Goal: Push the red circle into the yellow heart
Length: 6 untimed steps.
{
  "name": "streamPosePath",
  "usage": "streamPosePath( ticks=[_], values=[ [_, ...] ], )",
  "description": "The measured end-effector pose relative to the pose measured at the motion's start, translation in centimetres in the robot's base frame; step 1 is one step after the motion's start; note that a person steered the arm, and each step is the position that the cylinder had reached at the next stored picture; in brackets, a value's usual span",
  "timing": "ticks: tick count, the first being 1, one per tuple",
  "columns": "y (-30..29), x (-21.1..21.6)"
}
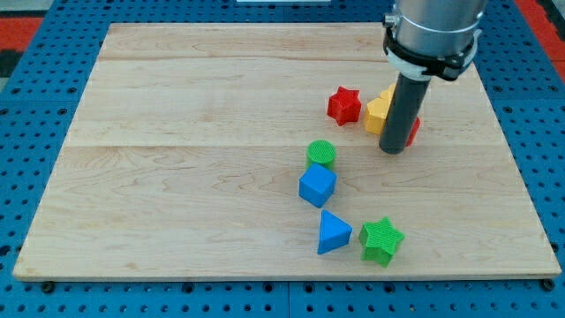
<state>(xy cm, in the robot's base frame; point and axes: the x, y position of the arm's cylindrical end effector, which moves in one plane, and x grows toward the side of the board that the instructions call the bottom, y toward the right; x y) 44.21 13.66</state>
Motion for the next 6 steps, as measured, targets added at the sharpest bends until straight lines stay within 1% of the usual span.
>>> streamPosePath(
  ticks=[1,2,4,5,6],
  values=[
    [0.0,-1.0],
    [0.0,0.8],
    [6.2,-0.5],
    [6.9,-0.9],
    [5.7,-1.0]
  ],
)
